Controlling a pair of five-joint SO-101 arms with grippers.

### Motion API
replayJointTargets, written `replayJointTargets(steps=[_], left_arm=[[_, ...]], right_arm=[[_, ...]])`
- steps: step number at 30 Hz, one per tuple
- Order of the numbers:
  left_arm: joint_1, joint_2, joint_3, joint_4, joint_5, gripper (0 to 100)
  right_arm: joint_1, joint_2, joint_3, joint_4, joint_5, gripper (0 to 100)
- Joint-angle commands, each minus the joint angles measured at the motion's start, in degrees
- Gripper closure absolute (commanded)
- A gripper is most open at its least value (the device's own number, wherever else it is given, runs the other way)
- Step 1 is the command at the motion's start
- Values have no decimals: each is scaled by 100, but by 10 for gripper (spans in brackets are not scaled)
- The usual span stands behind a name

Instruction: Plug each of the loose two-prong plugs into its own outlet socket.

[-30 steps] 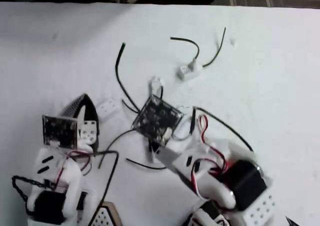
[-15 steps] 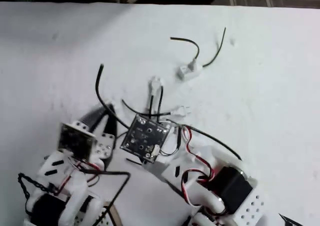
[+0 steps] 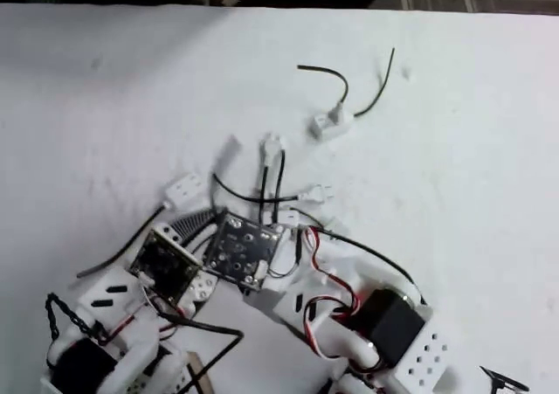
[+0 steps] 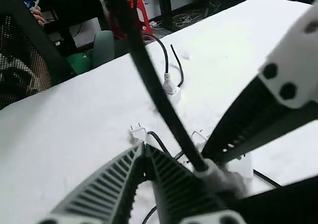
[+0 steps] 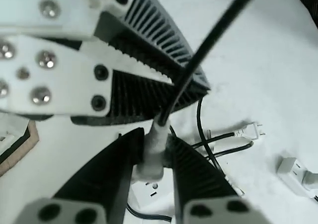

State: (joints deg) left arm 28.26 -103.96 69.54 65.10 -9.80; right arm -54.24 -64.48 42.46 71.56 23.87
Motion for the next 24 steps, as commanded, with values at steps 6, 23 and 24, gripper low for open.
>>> replayJointTargets(steps=[6, 23, 24], left_arm=[[690, -13, -167, 396, -369, 978], [-1842, 13, -167, 105, -334, 978], [-1965, 22, -158, 62, -334, 978]], right_arm=[[-171, 549, -97, -136, -35, 979], [989, 576, -132, -127, -44, 979], [1095, 593, -132, -136, -53, 979]])
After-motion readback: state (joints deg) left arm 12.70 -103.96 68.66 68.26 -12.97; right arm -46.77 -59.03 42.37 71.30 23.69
